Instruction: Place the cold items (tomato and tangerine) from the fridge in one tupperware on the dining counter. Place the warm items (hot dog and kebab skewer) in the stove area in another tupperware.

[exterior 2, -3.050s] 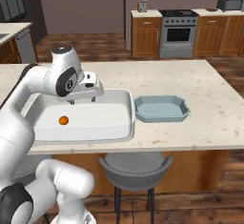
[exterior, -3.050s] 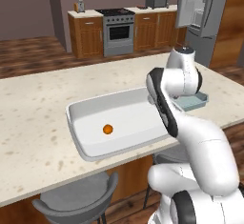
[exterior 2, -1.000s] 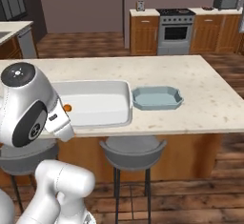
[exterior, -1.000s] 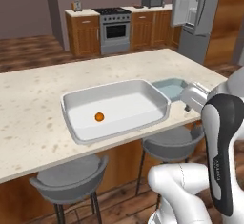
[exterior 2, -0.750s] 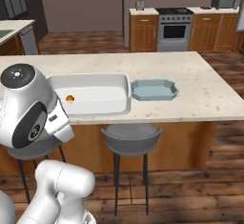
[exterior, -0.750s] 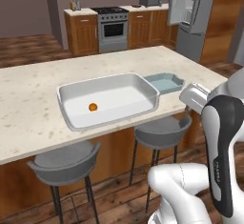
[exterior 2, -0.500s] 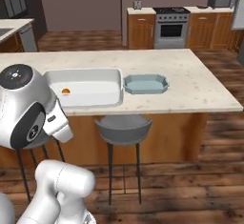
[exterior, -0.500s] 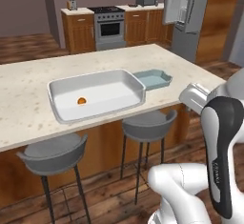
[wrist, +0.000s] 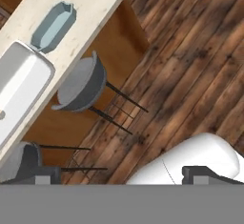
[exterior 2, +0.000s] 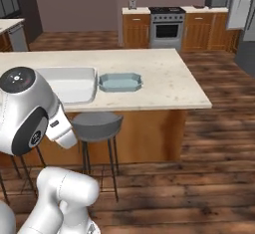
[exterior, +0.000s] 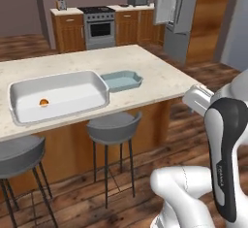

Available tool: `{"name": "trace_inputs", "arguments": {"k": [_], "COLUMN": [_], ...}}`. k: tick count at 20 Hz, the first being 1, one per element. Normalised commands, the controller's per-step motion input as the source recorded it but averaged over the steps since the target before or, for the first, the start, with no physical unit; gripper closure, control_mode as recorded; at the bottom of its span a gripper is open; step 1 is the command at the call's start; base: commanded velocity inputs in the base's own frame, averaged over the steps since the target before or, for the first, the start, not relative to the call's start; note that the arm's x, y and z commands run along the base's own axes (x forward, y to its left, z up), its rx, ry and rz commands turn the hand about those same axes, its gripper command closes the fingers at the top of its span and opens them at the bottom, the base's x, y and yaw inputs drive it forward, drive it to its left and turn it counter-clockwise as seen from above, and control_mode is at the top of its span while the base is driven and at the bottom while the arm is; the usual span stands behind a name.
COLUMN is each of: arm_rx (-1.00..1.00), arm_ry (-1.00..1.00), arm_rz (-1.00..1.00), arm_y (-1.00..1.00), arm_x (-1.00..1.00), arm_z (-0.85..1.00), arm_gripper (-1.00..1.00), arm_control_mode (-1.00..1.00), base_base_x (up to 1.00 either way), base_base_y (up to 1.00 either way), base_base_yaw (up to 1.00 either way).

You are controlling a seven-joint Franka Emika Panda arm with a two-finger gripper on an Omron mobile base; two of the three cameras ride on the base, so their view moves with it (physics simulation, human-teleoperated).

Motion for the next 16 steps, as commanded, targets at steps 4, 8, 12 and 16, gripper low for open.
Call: {"name": "trace_inputs", "arguments": {"k": [4, 8, 12, 16], "arm_rx": [0.0, 0.0, 0.0, 0.0], "arm_ry": [0.0, 0.0, 0.0, 0.0], "arm_rz": [0.0, 0.0, 0.0, 0.0], "arm_y": [0.0, 0.0, 0.0, 0.0], "arm_x": [0.0, 0.0, 0.0, 0.0], "arm_z": [0.0, 0.0, 0.0, 0.0], "arm_gripper": [-1.0, -1.0, -1.0, -1.0], "arm_control_mode": [1.0, 1.0, 1.0, 1.0], "base_base_x": [-0.15, -0.06, -0.01, -0.01], "base_base_y": [-0.95, -0.9, -0.89, -0.97], "base_base_yaw": [0.0, 0.0, 0.0, 0.0]}}
